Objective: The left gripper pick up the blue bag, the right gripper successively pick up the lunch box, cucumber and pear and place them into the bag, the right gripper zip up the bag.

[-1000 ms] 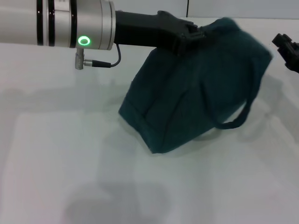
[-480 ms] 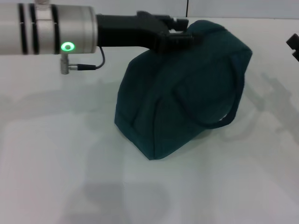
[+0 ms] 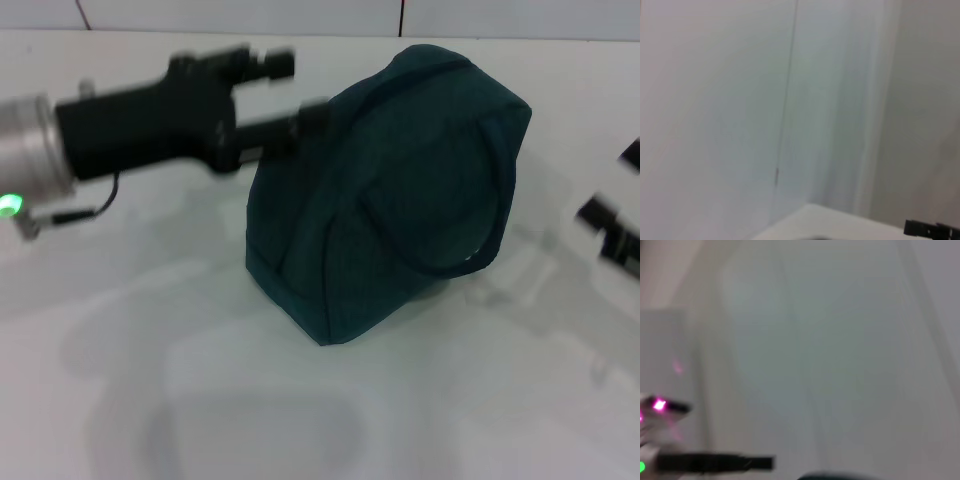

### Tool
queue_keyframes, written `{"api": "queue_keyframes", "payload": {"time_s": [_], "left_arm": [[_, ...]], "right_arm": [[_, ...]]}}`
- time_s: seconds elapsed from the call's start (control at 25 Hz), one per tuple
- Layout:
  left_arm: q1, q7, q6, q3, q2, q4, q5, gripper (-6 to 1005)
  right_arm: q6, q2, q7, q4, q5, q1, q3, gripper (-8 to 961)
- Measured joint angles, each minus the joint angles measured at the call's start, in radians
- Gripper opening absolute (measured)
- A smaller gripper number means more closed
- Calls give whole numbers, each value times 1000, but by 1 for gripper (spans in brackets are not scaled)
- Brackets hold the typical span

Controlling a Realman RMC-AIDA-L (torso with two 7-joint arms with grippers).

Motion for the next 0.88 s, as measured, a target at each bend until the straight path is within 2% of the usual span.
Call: {"api": "queue_keyframes", "payload": {"time_s": [0.16,0.28,0.48,0.68,0.88], "left_arm": [[51,64,99,-18,3,-39,34,689],[79,111,159,-37,2,-80,91,685],[127,274,176,-42,-2,-224,149,684],[132,398,173,-67,3,-393,168,684],[124,462,169,-117,0,-486,222,684]], "right_arm": [[-2,-7,-11,0,-170,1,1,872],[30,0,-14,1,-281,3,2,885],[98,16,-16,2,-331,-8,1,885],[165,24,-30,3,-355,-31,2,885],[204,24,-44,4,-355,-40,6,885]]}}
